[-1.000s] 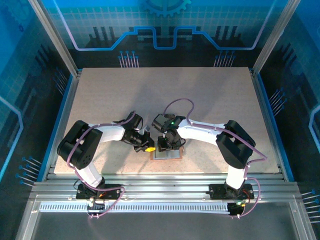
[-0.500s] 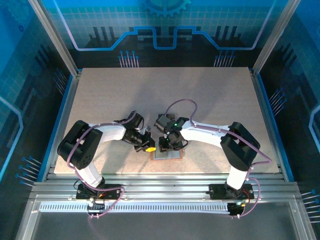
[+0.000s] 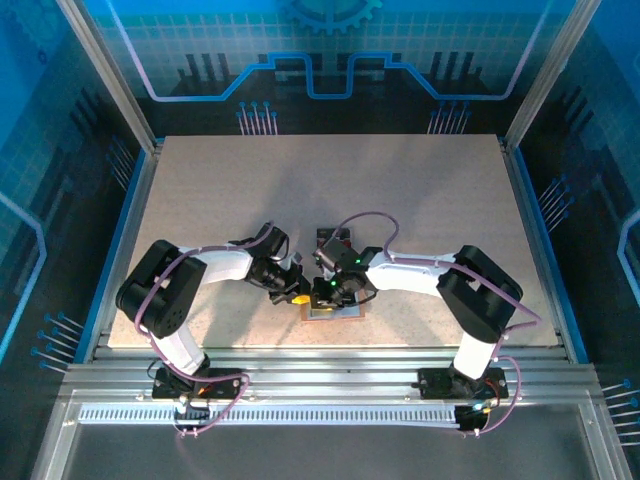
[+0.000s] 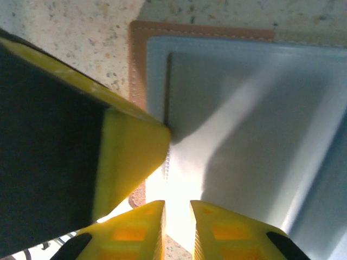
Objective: Take the credit cards out of the card holder
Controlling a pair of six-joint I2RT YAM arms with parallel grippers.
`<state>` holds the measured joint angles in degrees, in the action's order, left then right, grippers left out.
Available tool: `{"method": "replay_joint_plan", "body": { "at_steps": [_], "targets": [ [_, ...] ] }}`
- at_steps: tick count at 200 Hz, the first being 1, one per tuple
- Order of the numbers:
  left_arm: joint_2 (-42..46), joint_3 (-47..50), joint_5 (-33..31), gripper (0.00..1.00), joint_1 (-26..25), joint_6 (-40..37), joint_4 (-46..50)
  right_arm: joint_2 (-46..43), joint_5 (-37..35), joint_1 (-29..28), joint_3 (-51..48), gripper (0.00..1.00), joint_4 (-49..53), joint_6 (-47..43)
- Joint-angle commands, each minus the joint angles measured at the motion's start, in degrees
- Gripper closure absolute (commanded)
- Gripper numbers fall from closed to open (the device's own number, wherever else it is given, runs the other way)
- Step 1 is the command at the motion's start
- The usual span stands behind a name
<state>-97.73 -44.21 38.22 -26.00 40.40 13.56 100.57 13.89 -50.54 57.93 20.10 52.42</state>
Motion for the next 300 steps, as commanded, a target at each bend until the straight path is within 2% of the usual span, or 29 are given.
{"method": "replay_joint_plan", "body": {
  "at_steps": [1,74,159,218,300],
  "targets": [
    [0.45,-1.09,-0.61,0.93,-0.52,-0.26,2.40,0.09,-1.75,1.02,-0.78,0.82,2.25,0.67],
    [1.90,-2.64,-0.49,0.93,-0.85,-0.24,4.19,-2.23,-5.78,1.85,-1.83,0.82,6.44,0.37],
    [-1.93,-3.10,-2.01,0.93,-3.43,0.44,3.27,-3.46,-6.25,2.06,-1.83,0.81,6.59,0.53],
    [-1.88,-3.19,-2.95,0.93,-3.41,-0.39,4.32,-3.79,-9.42,1.53,1.42,0.62,12.11,-1.81],
    [-2.19,-3.10,-2.54,0.93,-3.40,-0.61,3.93,-3.19,-13.99,-0.01,6.77,0.46,19.45,-3.81]
  ]
}}
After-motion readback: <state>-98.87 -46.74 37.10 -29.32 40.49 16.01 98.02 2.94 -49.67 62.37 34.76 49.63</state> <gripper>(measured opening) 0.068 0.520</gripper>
